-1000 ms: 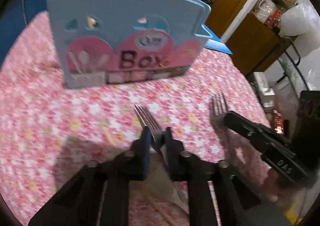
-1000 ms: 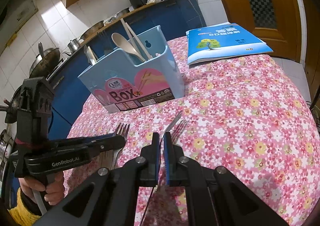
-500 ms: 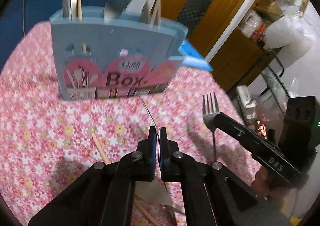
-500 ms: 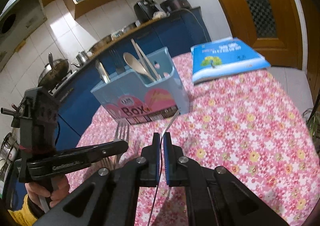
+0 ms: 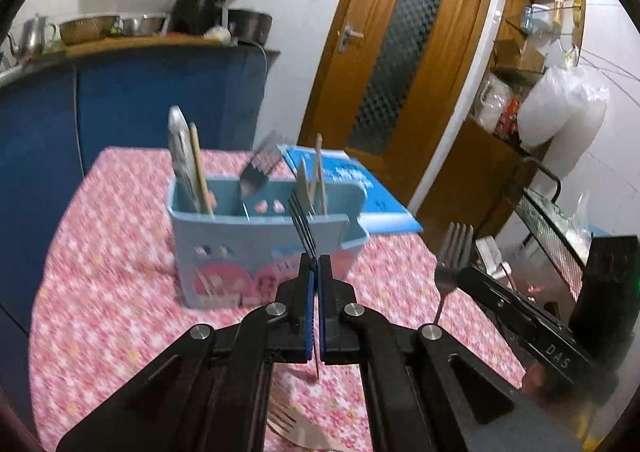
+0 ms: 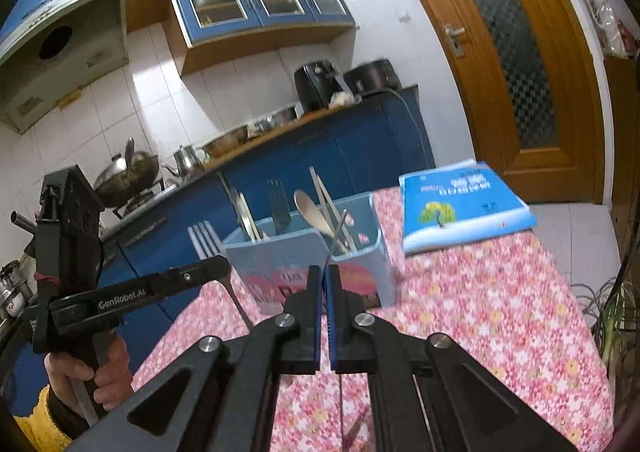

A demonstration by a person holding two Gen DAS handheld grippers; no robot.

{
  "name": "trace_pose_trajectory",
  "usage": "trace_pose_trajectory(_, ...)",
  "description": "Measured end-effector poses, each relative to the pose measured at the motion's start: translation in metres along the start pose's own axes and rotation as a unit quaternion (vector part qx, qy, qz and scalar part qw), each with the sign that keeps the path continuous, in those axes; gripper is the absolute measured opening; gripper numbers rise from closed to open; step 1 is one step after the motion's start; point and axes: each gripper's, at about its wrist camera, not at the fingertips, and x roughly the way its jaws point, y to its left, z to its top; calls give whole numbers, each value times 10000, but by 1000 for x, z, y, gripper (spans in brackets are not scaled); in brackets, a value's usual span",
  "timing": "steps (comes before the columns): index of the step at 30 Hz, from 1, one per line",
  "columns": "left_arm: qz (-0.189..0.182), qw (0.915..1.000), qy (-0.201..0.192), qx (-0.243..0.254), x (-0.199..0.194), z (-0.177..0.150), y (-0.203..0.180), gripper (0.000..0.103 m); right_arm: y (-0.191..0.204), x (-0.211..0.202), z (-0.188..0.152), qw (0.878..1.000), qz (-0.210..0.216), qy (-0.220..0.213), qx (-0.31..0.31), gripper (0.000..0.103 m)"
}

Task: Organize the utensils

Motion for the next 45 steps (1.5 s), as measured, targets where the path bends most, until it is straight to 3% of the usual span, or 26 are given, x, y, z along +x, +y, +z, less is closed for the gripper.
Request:
trace_pose_trajectory(11,299,9971,-687,144,-36,56,12,0,4,0,11,9997,-12,-237,-106,3)
trace_pose_trajectory(18,652,9922,-1031,245,-54,95,16,0,-2,6,7,10000,-25,-49,-25,4)
trace_pose_trajectory(25,1006,9871,-1208,313,-46,106,27,0,-13,13,1,9996,-175,203,24,5)
trace_pose_trajectory(31,1269,9854,-1048,440,-21,95,33,0,-31,19,-2,9983,-352,423,187,6)
trace_pose_trajectory(35,1207,9889,-787,373,-2,81,42,0,-43,28,-4,9963,-517,644,232,19)
trace_pose_trajectory(45,1127,9925,-278,382,34,54,51,0,-68,65,-11,9869,-835,1340,330,27)
